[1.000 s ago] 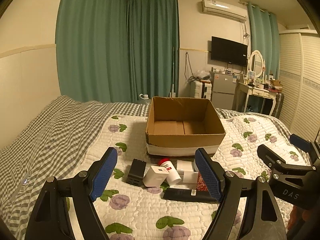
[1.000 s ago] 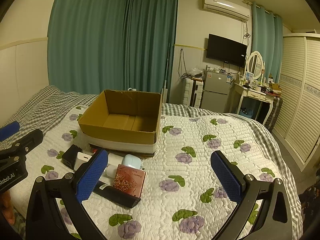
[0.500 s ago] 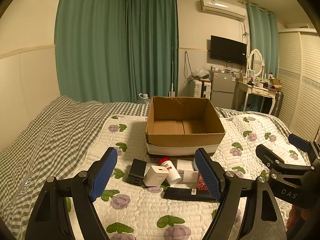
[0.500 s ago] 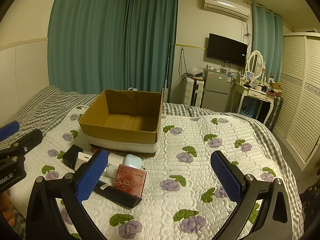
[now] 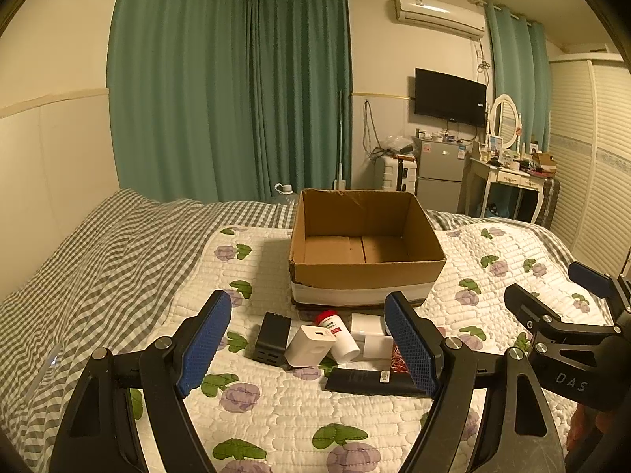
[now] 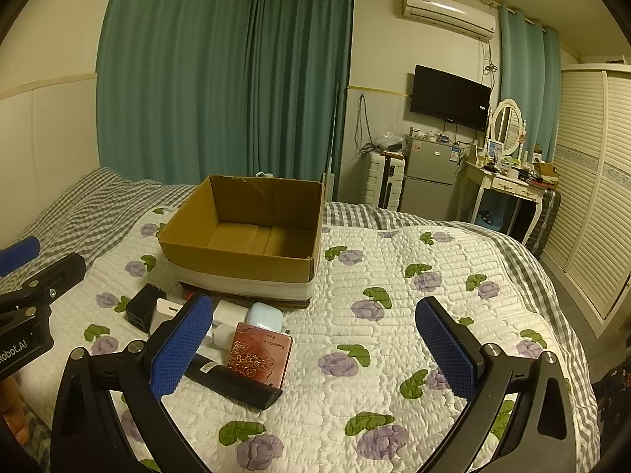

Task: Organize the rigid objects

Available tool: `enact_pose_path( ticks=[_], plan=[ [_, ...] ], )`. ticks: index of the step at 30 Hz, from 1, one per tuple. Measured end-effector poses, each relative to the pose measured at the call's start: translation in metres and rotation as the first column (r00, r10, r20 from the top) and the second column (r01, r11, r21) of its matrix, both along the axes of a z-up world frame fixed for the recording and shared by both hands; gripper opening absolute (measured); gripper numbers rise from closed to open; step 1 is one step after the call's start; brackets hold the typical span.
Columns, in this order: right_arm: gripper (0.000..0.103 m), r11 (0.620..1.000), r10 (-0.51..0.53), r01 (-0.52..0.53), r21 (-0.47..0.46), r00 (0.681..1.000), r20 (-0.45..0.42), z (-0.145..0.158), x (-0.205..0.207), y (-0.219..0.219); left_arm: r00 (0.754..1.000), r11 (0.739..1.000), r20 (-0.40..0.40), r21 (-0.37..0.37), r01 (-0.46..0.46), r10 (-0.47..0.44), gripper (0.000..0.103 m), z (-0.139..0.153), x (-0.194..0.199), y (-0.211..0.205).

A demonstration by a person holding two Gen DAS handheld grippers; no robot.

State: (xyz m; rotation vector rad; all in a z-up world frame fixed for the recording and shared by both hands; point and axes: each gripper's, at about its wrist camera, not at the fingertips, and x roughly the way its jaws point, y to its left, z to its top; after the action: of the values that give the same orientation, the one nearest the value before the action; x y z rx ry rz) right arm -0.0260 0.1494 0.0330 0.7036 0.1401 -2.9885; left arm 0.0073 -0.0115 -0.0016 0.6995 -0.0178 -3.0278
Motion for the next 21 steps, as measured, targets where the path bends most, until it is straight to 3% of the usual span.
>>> enact_pose_path(
  ticks=[21],
  plan=[
    [0.103,0.999,0.038,-0.038,-0.007,0.999,0.012,0.0004,-0.0005,-0.0027,0.999,1.0,-0.016,0.001,0.029,-0.029,0.083,0.0058,0.004,0.004]
  ],
)
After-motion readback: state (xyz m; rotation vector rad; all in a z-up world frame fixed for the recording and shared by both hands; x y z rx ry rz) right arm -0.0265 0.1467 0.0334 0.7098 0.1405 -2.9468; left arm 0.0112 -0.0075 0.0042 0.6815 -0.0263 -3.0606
